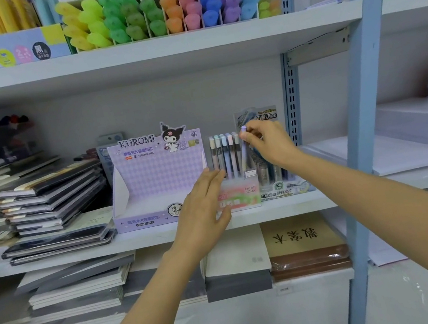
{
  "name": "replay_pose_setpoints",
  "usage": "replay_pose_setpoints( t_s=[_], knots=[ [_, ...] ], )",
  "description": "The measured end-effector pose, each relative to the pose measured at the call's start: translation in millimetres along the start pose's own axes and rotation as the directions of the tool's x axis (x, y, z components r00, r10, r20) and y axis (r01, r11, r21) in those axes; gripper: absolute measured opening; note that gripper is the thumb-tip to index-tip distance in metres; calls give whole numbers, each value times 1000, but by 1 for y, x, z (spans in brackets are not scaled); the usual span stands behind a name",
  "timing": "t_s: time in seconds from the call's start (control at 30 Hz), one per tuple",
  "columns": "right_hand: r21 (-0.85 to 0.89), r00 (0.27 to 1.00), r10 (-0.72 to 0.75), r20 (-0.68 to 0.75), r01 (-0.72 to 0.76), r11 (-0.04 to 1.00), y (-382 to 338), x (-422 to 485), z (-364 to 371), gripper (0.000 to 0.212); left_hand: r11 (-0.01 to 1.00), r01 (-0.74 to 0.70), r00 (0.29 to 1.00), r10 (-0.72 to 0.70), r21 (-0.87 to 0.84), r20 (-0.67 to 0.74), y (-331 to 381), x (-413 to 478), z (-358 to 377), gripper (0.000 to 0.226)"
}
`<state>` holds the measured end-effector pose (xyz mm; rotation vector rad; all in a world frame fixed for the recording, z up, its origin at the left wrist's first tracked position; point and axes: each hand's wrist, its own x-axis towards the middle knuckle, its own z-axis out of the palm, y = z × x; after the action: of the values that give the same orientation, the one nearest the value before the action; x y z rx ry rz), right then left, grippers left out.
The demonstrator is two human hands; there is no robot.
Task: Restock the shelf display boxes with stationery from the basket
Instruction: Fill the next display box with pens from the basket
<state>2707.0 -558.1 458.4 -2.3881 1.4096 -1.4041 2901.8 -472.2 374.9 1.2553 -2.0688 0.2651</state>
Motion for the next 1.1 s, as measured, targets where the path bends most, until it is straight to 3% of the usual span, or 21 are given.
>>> replay_pose_setpoints(
  t_s=[0.23,0.4,0.63,0.8,0.93,1.03,1.1],
  knots=[
    [33,996,-49,-68,51,998,-1,1,6,19,1000,-10,1000,11,13,-3,0,-1,1,68],
    [-90,992,-87,-94,78,993,5,1,13,12,1000,-11,1000,12,10,-9,0,0,2,67],
    [-131,998,-49,-32,44,990,13,-17,15,41,1000,-5,1000,5,7,-1,1,-1,2,70],
    [94,935,-266,-235,295,951,-4,-71,16,18,1000,0,970,-5,-21,-244,10,-22,15,67],
    [208,930,-366,-20,362,909,-12,-135,44,16,999,49,931,-48,-5,-363,9,-69,54,45],
    [220,917,-307,255,254,942,4,-191,83,21,990,140,962,-141,-21,-232,0,-118,94,30],
    [195,865,-224,449,150,969,23,-228,113,25,974,222,970,-226,-51,-93,-9,-156,120,25]
  ],
)
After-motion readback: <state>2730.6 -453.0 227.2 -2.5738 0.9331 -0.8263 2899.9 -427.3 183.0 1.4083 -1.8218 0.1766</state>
